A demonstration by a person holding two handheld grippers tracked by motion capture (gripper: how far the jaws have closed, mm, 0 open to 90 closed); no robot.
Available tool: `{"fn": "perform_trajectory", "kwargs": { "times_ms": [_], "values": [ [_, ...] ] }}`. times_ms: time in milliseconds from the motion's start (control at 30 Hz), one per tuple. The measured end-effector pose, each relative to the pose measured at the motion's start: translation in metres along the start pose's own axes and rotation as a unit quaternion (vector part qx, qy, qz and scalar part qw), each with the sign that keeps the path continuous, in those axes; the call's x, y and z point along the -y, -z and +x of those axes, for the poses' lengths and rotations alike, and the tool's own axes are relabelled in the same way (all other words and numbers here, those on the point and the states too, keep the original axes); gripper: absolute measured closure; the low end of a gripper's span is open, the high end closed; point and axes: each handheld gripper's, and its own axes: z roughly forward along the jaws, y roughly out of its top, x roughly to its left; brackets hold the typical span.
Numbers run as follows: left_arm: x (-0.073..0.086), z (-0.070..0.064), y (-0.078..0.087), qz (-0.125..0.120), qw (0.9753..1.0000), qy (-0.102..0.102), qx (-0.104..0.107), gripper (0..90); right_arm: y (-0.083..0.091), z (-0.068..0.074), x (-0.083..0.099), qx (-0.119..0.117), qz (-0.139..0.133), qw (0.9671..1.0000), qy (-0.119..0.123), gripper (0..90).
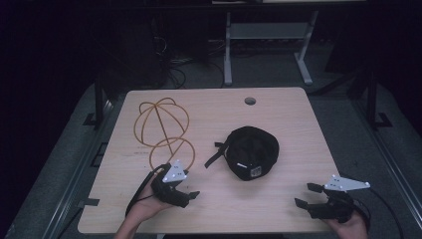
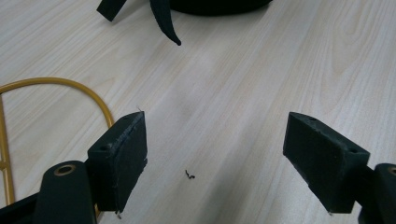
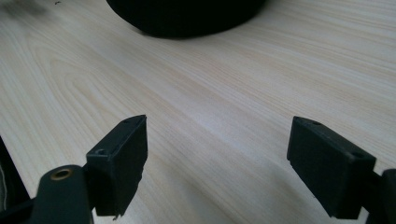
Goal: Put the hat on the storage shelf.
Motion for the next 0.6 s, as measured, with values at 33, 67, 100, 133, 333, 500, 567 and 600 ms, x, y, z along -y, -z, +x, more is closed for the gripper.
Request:
{"fn": "perform_trajectory", "kwargs": {
  "times_ms": [33, 67, 100, 133, 333, 500, 567, 600],
  "values": [
    [0.000, 0.000, 0.000, 0.000, 1.0000, 0.000, 0.000, 21.7, 0.000, 0.000, 0.000, 0.000, 0.000, 1.0000, 0.000, 19.8],
    [0.000, -0.001, -0.001, 0.003, 1.0000, -0.002, 0.001, 21.6, 0.000, -0.001, 0.000, 0.000, 0.001, 1.0000, 0.000, 19.8],
    [0.001, -0.001, -0.002, 0.003, 1.0000, -0.002, 0.001, 21.6, -0.001, -0.001, 0.000, 0.000, 0.001, 1.0000, 0.000, 19.8],
    [0.001, -0.001, -0.002, 0.003, 1.0000, -0.002, 0.001, 21.6, -0.001, -0.001, 0.000, 0.000, 0.001, 1.0000, 0.000, 19.8],
    [-0.004, -0.001, 0.000, -0.004, 1.0000, -0.002, 0.005, 21.6, -0.002, 0.001, 0.000, 0.000, 0.003, 1.0000, 0.002, 19.8],
    [-0.015, -0.002, 0.001, -0.010, 0.9999, -0.008, 0.011, 21.6, -0.002, 0.001, -0.001, 0.000, 0.002, 1.0000, 0.003, 19.8],
    [-0.020, -0.002, 0.002, -0.012, 0.9998, -0.014, 0.011, 21.6, -0.002, 0.002, -0.001, 0.000, 0.001, 1.0000, 0.003, 19.8],
    [-0.026, -0.001, 0.003, -0.015, 0.9996, -0.021, 0.012, 21.6, -0.002, 0.001, -0.001, 0.000, 0.001, 1.0000, 0.002, 19.8]
  ]
}}
